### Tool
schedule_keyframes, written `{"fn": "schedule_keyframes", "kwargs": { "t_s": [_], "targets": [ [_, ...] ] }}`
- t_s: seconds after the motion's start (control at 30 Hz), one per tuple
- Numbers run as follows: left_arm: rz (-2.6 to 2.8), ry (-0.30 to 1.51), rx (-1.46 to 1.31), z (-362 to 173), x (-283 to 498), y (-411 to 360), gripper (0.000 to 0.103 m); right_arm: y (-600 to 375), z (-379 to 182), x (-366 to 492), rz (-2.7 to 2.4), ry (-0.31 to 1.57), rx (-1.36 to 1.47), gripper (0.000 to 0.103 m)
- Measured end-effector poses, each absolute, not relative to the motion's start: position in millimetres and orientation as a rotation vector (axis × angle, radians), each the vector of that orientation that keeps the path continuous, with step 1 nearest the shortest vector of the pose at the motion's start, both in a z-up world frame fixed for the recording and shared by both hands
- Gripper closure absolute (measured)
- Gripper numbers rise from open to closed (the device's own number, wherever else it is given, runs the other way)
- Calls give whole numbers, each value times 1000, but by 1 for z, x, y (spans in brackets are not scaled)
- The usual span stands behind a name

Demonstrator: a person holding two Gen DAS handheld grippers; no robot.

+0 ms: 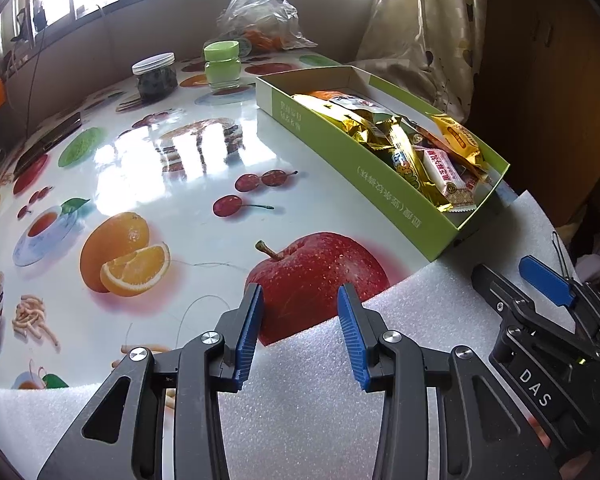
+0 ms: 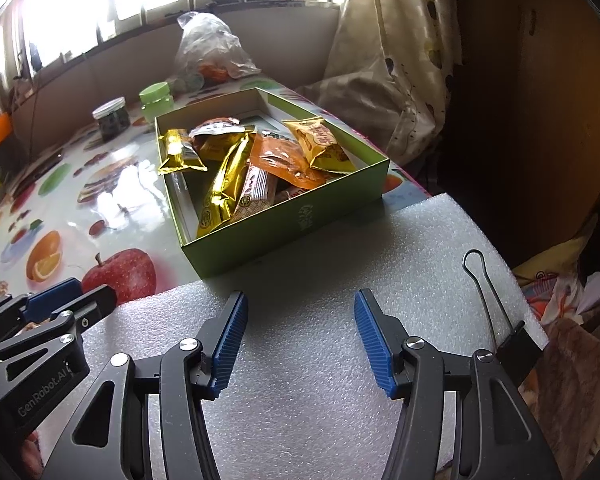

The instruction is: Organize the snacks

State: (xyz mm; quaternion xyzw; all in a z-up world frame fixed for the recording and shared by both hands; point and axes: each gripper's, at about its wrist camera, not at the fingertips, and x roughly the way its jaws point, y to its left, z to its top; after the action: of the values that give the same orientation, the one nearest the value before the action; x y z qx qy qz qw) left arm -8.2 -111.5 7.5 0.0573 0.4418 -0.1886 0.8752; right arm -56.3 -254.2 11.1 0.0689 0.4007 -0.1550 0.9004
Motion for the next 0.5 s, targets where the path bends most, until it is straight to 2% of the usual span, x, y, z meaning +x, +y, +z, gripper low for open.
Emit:
{"fn": "schedule_keyframes", "kwargs": {
  "t_s": [0.5],
  "targets": [
    [-391,925,109,7,-8,-110,63,-255,11,-57,-319,828,142,47]
  ]
}}
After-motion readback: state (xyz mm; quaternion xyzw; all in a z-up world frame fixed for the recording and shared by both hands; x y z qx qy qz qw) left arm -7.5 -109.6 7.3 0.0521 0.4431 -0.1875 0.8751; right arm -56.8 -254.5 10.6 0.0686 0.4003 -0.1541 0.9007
